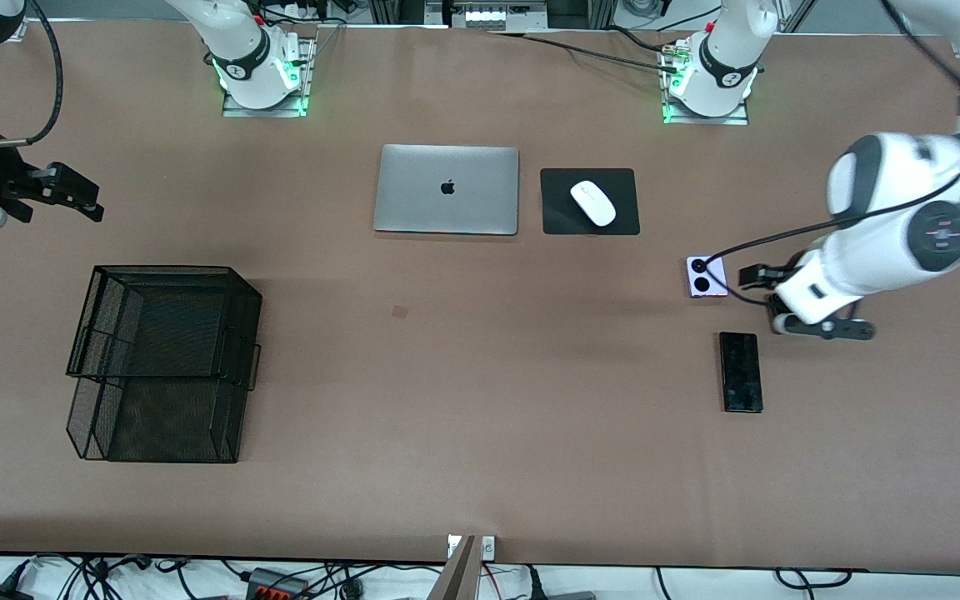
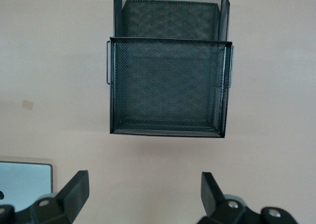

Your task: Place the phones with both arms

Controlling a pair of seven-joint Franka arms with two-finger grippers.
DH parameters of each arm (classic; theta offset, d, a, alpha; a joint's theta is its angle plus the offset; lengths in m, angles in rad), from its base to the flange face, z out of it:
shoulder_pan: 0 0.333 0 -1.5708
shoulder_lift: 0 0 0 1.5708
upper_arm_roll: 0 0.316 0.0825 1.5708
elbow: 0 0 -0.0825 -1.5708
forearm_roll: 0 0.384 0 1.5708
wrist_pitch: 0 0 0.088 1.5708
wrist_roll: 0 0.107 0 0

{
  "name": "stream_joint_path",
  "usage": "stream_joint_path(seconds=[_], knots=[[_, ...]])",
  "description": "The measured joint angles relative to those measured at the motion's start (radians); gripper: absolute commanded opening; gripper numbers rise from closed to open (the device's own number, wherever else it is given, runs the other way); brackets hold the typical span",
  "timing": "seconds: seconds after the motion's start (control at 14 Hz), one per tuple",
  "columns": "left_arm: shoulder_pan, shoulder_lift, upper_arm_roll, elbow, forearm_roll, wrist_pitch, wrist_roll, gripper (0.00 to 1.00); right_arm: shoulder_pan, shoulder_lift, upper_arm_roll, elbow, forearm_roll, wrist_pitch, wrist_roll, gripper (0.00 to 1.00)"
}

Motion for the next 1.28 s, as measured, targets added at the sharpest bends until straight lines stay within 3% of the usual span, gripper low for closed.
stream_joint_path(seconds=[0.21, 0.43, 0.93, 1.28], knots=[[0.0, -0.002, -0.008, -0.211, 0.0, 0.295, -0.007, 1.0, 0.0, 0.0, 0.0, 0.0, 0.0, 0.001, 0.0, 1.0], [-0.001, -0.003, -0.021, -0.315, 0.0, 0.41, -0.07, 1.0, 0.0, -0.001, 0.0, 0.0, 0.0, 0.002, 0.0, 1.0], [-0.003, 0.053, -0.028, -0.36, 0.0, 0.452, -0.101, 1.0, 0.0, -0.001, 0.0, 0.0, 0.0, 0.002, 0.0, 1.0], [-0.003, 0.11, -0.028, -0.424, 0.0, 0.612, -0.102, 1.0, 0.001, -0.001, 0.0, 0.0, 0.0, 0.011, 0.0, 1.0]])
